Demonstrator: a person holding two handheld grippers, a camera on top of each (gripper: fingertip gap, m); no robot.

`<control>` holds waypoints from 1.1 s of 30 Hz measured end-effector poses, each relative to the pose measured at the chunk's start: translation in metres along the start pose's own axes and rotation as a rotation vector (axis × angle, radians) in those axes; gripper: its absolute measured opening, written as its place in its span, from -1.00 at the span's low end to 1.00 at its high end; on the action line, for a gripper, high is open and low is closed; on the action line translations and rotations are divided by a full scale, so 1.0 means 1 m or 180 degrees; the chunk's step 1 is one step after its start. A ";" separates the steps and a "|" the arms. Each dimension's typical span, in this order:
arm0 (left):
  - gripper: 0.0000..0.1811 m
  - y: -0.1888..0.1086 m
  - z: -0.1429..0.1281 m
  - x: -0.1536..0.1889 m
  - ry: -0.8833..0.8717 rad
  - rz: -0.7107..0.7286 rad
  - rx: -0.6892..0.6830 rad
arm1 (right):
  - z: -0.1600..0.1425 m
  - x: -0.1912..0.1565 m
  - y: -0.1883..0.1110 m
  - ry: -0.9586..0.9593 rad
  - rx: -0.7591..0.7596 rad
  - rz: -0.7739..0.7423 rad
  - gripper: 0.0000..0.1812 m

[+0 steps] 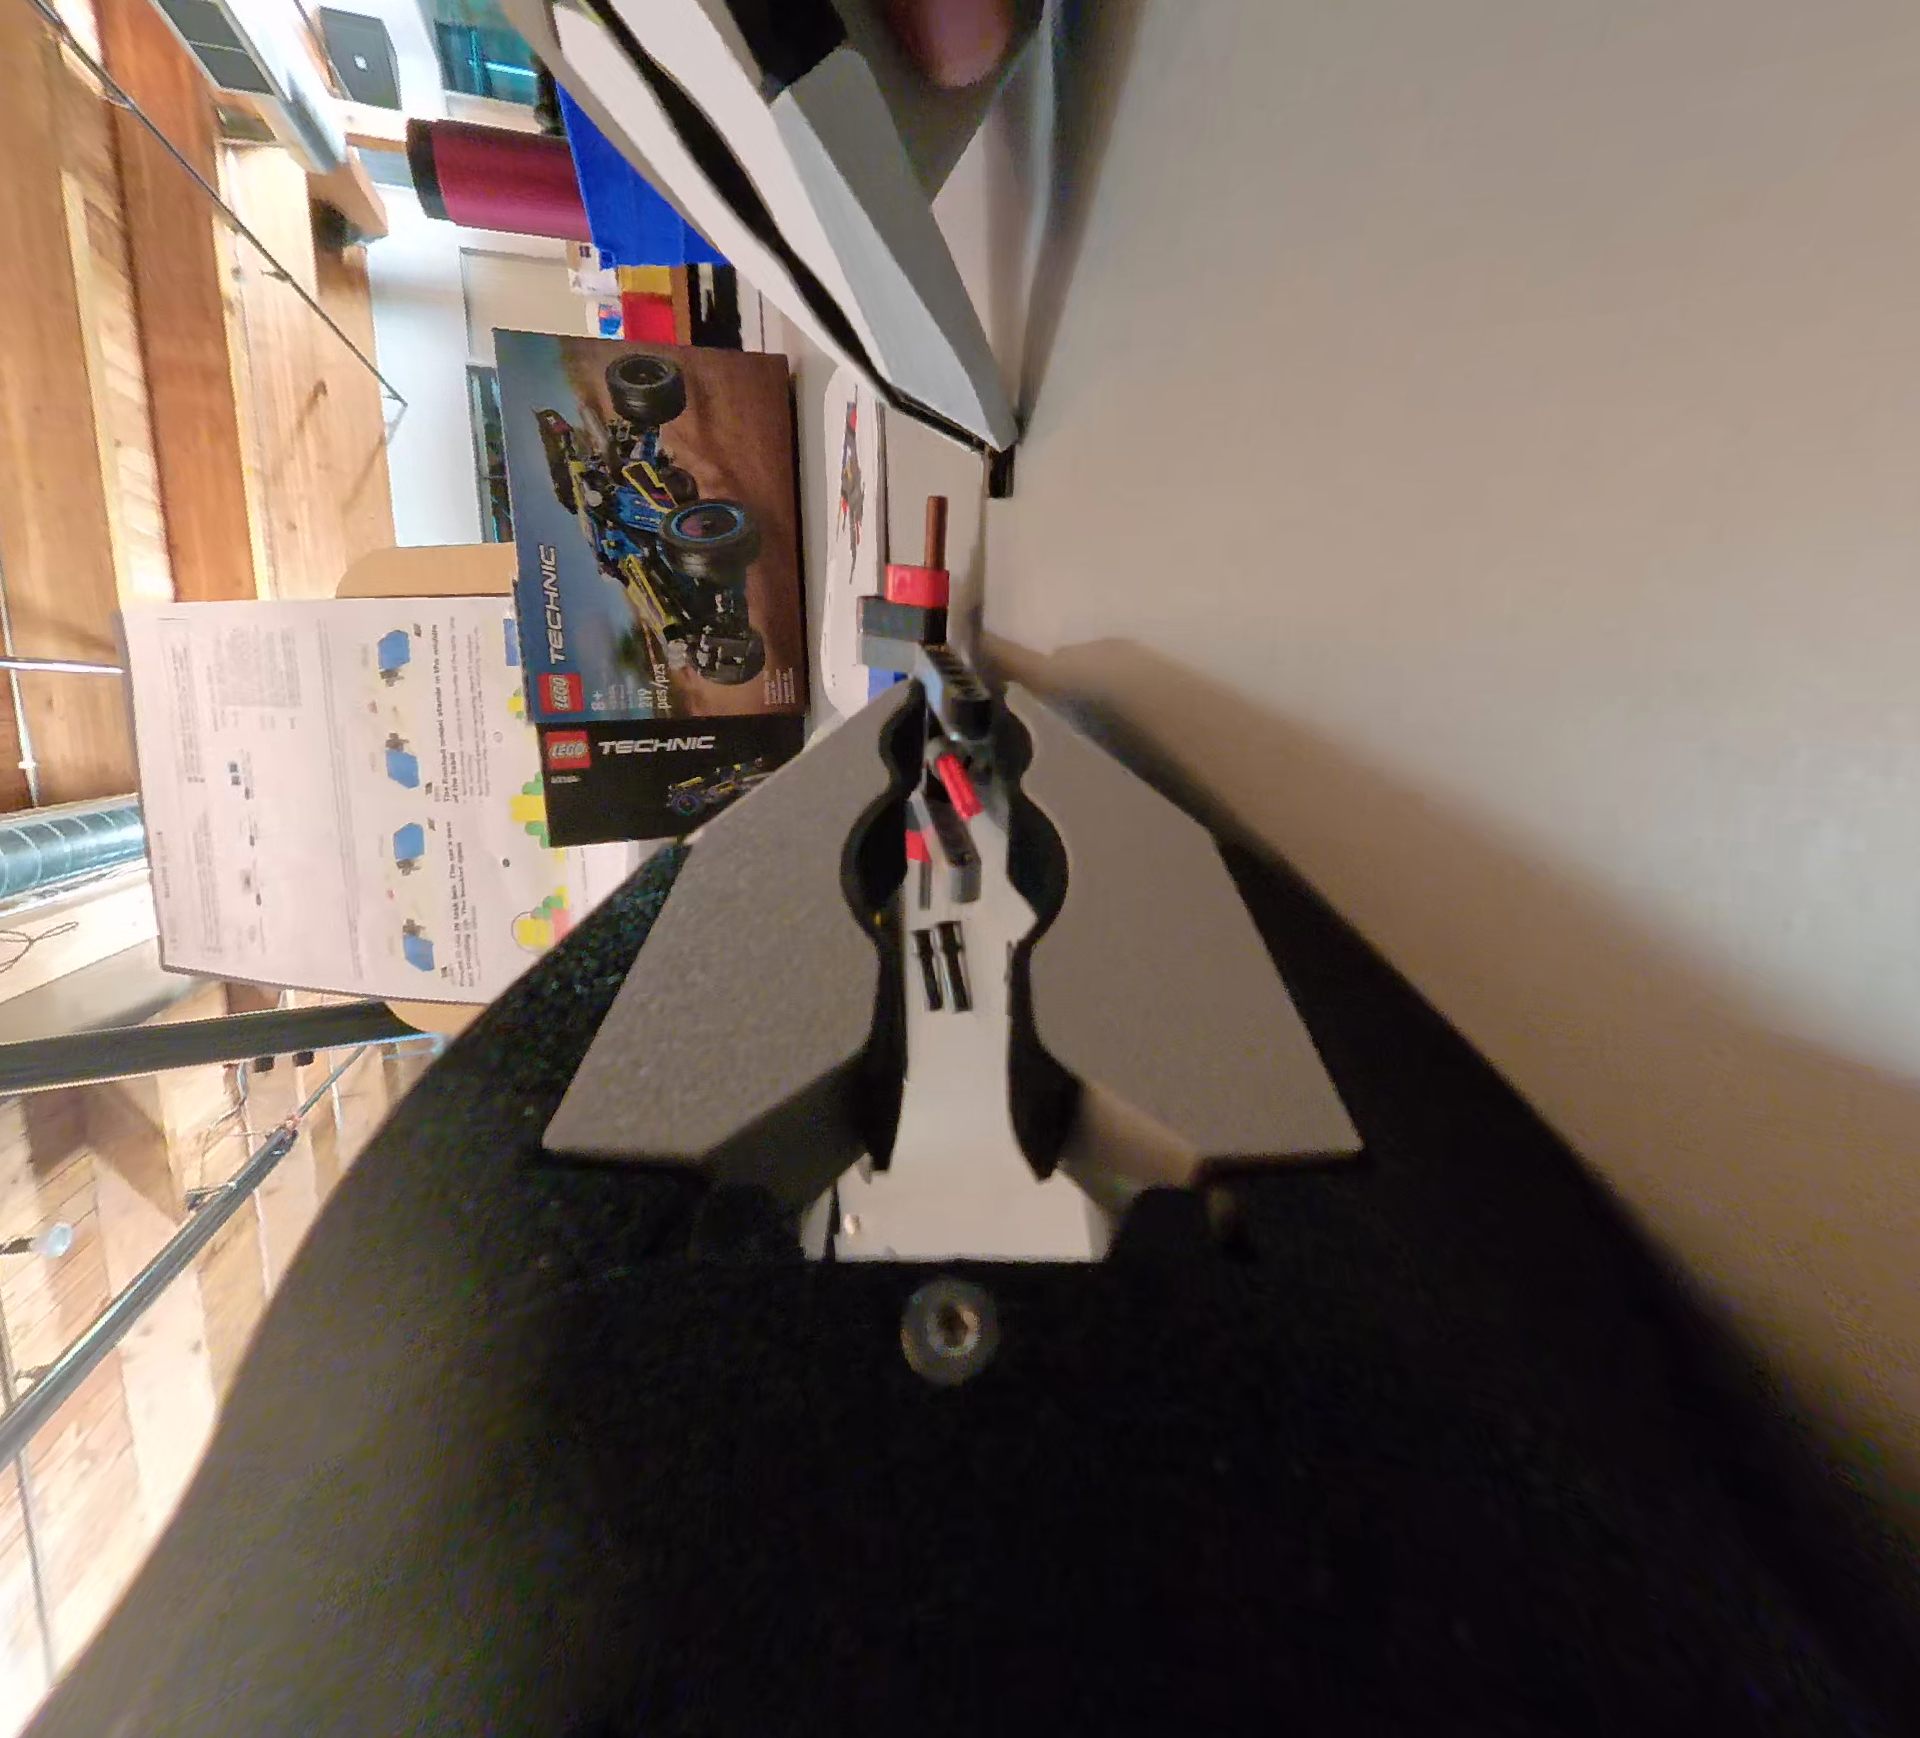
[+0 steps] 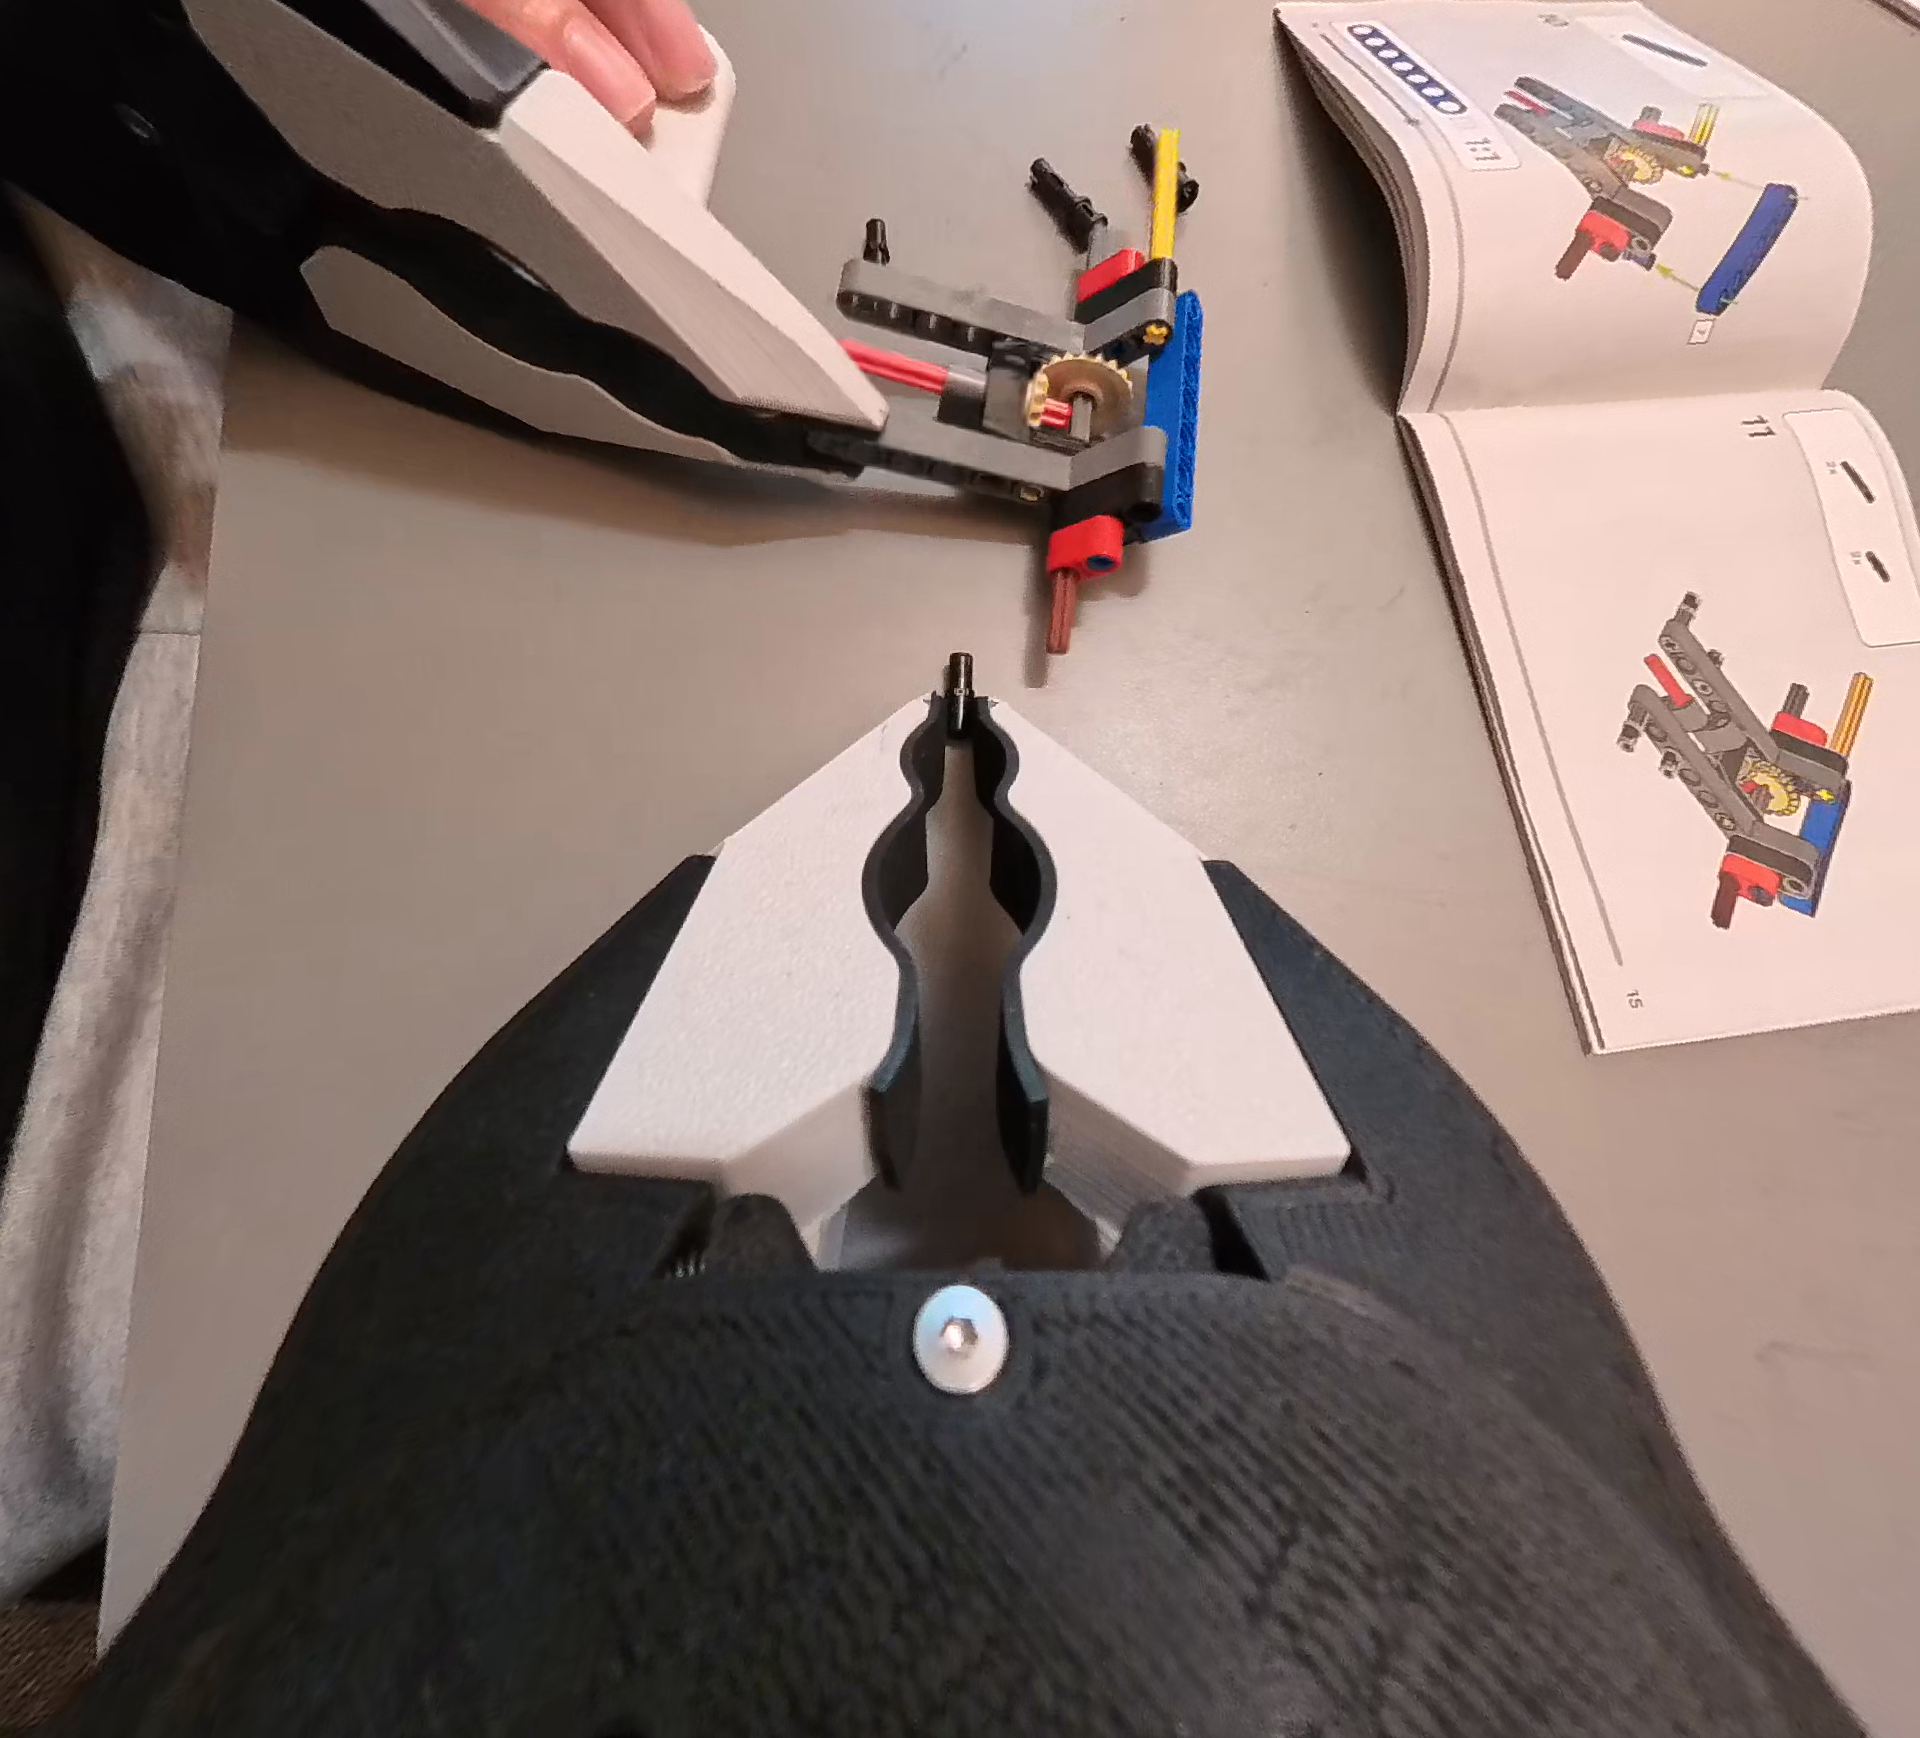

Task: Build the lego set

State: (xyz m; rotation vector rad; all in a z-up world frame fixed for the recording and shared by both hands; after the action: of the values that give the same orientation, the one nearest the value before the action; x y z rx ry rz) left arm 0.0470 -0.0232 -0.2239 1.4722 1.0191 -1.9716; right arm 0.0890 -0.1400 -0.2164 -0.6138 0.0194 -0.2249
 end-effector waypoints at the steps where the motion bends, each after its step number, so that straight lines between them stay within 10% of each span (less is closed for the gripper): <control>1: -0.86 0.000 -0.001 -0.001 -0.0035 -0.0012 -0.0006 | 0.000 0.000 0.000 0.0004 0.0000 0.0002 -0.97; 33: -0.80 -0.004 -0.005 -0.002 0.0297 -0.0017 -0.0097 | 0.001 -0.008 0.001 -0.0025 0.0003 0.0065 -0.96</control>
State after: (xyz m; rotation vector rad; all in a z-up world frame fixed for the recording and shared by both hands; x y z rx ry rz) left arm 0.0476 -0.0167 -0.2215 1.5591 1.0886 -1.8982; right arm 0.0814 -0.1370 -0.2162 -0.6133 0.0179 -0.2027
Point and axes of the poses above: each gripper's, where its closed fingertips meet, y out along the fingers, z out of its top, x = y × z across the jaws, the point moved 6 cm from there along -y, back along the fingers, and after that the axes turned 6 degrees about x, right-handed, at the moved point
